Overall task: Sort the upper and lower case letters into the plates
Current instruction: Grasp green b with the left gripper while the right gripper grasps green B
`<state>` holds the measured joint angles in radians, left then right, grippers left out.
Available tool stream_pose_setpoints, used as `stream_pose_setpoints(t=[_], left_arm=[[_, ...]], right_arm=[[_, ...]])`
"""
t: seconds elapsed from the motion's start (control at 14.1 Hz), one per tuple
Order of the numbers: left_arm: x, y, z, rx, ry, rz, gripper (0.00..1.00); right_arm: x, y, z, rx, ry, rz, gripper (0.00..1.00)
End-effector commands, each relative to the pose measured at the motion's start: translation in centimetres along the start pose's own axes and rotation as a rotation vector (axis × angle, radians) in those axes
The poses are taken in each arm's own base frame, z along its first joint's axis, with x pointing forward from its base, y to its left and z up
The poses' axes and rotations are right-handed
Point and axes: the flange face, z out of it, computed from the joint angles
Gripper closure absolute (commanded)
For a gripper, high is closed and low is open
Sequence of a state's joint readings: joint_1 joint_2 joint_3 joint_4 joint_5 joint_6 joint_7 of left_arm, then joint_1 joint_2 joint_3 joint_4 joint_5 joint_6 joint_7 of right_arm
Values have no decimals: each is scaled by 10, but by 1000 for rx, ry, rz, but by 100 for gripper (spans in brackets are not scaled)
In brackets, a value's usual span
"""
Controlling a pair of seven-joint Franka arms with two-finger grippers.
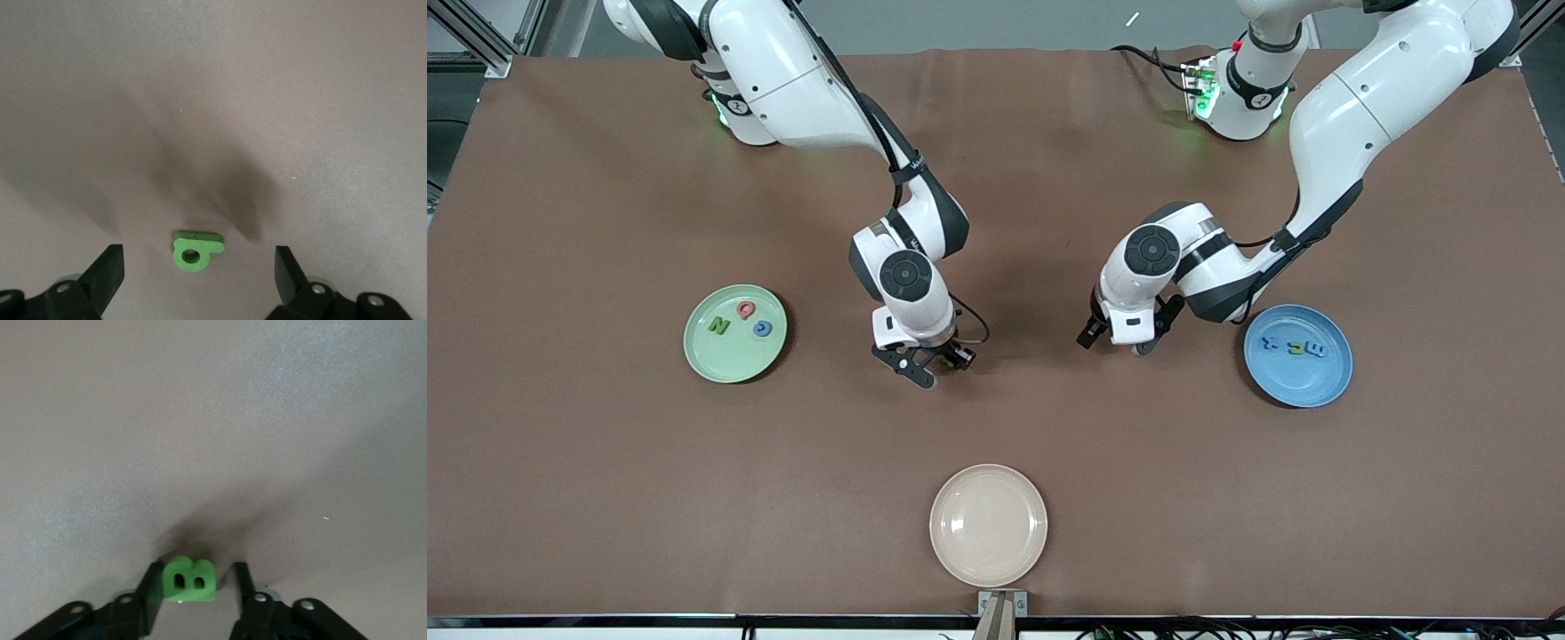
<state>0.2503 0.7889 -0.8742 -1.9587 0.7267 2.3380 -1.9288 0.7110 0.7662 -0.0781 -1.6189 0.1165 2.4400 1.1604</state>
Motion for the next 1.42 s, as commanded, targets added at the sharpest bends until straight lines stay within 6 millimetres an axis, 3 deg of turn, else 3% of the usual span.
stream_pose_setpoints(t=[0.0, 0.14, 0.21, 0.36, 0.57, 0.78, 1.07, 1.21, 1.35], left_arm=[[-9, 0, 7, -18, 25, -1, 3], [-9, -1, 13, -17, 33, -7, 4], [-8, -1, 15, -17, 35, -9, 6], [-10, -1, 17, -16, 38, -6, 12], [-9, -1, 17, -18, 37, -6, 25], [-6, -1, 18, -17, 39, -12, 40], [-5, -1, 20, -13, 44, -9, 63], [-4, -2, 20, -12, 47, -10, 74], [2, -1, 14, -16, 57, -9, 79]], right_arm=[[0, -1, 6, 1, 9, -12, 83], [8, 3, 6, -9, 5, -3, 99], [13, 5, 4, -9, 5, -4, 100], [49, 24, -4, -41, -11, -31, 100], [110, 63, -55, -115, -89, -127, 100], [170, 126, -96, -143, -165, -220, 100], [237, 245, -111, -111, -224, -360, 100], [248, 283, -108, -100, -240, -391, 100], [249, 314, -91, -85, -220, -408, 100]])
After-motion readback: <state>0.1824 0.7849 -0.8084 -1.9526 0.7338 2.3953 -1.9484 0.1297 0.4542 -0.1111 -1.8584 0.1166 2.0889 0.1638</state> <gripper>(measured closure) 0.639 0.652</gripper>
